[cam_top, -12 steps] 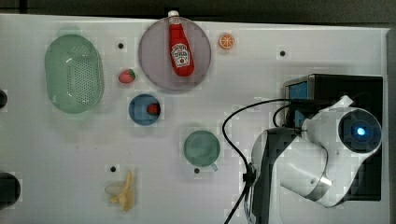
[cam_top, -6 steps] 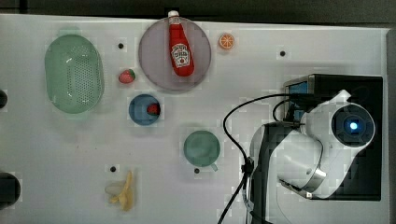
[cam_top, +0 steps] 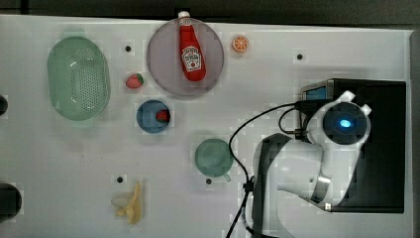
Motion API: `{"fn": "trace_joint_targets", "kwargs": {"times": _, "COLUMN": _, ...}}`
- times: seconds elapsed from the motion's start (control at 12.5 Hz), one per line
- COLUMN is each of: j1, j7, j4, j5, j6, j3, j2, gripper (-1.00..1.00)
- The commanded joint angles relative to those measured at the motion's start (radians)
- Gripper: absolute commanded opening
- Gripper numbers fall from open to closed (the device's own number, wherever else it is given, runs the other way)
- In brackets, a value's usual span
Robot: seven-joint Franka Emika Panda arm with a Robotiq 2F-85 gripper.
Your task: Flap open oven.
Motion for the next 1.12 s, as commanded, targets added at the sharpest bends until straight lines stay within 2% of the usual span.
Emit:
{"fn": "trace_joint_targets", "kwargs": {"times": 0.08, "j1": 0.06, "j7": 0.217, "j4": -0.027, "j5": -0.113, "j6": -0.002, "j3": 0.032, "j2": 0.016, "gripper": -0.65}}
{"fn": "trace_joint_targets", "kwargs": {"times": 0.56, "j1": 0.121, "j7": 0.561, "j4": -0.055, "j5": -0.306, "j6": -0.033, "j3": 0.115, "j2": 0.07, "gripper": -0.65}}
{"fn": "trace_joint_targets", "kwargs": {"times": 0.88, "j1": 0.163, "j7": 0.75, "j4": -0.051, "j5": -0.35, "j6": -0.035, "j3": 0.156, "j2": 0.155, "gripper": -0.65}}
{"fn": "trace_joint_targets", "kwargs": {"times": 1.12, "j1": 0.187, "j7": 0.765, "j4": -0.046, "j5": -0.349, "j6": -0.009, "j3": 0.157, "j2": 0.212, "gripper": -0.65}}
